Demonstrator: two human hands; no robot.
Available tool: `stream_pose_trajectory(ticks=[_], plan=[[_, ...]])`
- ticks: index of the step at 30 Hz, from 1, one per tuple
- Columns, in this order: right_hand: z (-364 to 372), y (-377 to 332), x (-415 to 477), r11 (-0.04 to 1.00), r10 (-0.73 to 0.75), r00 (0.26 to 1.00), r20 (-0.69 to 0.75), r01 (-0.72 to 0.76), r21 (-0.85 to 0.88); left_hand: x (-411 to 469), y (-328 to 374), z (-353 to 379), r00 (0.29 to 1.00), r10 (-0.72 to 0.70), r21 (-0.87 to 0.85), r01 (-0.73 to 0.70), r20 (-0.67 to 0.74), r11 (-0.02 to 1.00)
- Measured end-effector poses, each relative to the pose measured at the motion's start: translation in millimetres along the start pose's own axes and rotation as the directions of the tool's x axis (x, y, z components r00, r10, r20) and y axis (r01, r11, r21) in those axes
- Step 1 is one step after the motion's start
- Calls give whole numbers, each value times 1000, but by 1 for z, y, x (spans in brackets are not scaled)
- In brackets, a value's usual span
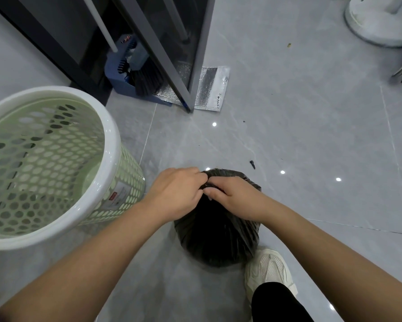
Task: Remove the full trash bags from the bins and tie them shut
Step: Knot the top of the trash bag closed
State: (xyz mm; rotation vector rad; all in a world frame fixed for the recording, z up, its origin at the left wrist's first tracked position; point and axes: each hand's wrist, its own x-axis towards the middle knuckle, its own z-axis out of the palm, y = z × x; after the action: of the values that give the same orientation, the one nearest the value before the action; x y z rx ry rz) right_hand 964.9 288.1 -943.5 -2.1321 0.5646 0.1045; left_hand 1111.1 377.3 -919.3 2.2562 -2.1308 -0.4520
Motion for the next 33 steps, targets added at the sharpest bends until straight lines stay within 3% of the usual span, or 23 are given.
stream_pose_trajectory(ticks=[7,12,16,21,25,28,33], plan=[[8,6,-6,954,-141,976,-164,89,-288,-3,1,-10,988,-146,-152,151,44,977],[9,2,-4,918,-139,934,-329,-3,-397,-4,6,-16,970,-240,-305,242,45,921],[8,2,-2,820,-242,857,-454,-70,-568,-2,5,-16,946,-321,-475,304,49,826],[9,5,0,839,-213,889,-405,-47,-543,-3,5,-20,942,-331,-422,319,49,848],[7,-2,2,875,-100,900,-424,-124,-468,-4,-2,-22,941,-323,-435,333,100,836],[8,-4,2,848,-115,878,-464,-156,-506,-3,-6,-24,941,-319,-450,333,111,829],[14,-4,10,891,-196,896,-399,-7,-453,-3,-9,-27,945,-318,-414,322,81,852]])
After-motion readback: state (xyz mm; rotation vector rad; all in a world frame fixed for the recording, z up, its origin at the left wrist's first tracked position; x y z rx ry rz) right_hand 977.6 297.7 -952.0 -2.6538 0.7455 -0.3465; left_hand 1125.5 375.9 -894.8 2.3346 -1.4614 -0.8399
